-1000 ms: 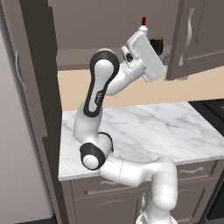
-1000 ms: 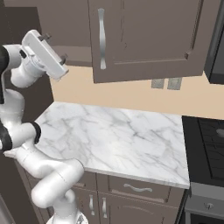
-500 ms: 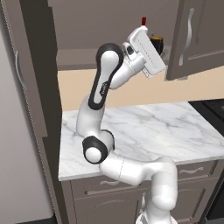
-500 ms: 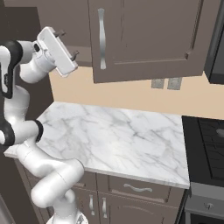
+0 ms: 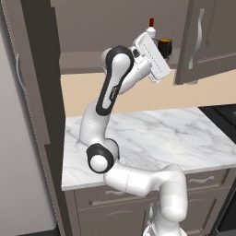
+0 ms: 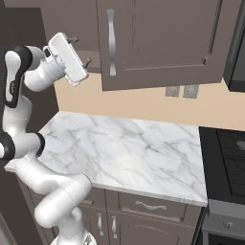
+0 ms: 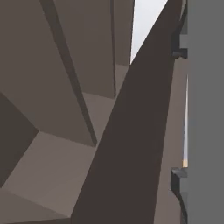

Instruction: Open the cabinet directly in front. Then move the liquor and the mug to the dining counter with the candle on it.

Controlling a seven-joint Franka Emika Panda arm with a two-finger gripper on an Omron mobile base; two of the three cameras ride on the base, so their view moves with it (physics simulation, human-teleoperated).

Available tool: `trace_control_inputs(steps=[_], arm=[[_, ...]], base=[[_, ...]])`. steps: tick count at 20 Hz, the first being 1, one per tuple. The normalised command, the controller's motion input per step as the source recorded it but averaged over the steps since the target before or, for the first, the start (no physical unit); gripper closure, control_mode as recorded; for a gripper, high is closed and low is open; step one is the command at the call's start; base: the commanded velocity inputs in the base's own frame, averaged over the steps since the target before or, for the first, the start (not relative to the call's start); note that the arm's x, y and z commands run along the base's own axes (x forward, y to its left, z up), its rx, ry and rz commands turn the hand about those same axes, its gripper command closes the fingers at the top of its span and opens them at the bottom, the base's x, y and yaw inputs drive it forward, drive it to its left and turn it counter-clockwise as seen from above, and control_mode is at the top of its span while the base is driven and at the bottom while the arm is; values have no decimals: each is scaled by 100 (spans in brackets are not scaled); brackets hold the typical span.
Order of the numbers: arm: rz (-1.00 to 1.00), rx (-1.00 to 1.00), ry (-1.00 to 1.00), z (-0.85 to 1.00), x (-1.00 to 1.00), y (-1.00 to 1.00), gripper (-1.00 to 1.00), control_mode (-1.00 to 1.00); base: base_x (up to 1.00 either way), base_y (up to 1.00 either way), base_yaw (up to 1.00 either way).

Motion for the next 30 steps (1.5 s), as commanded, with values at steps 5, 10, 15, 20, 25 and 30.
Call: trace_control_inputs(steps=[5,10,15,20,25,30], arm=[[-1,22,3,5,42,29,-100,-100],[0,22,1,10,39,11,-100,-100],[-1,20,0,12,42,0,-100,-100],[-2,20,0,10,48,1,-100,-100],[-2,19,0,11,46,0,-100,-100],[0,20,0,22,13,0,-100,-100]], base=[[0,0,0],[0,0,0],[0,0,0],[0,0,0],[0,0,0],[0,0,0]])
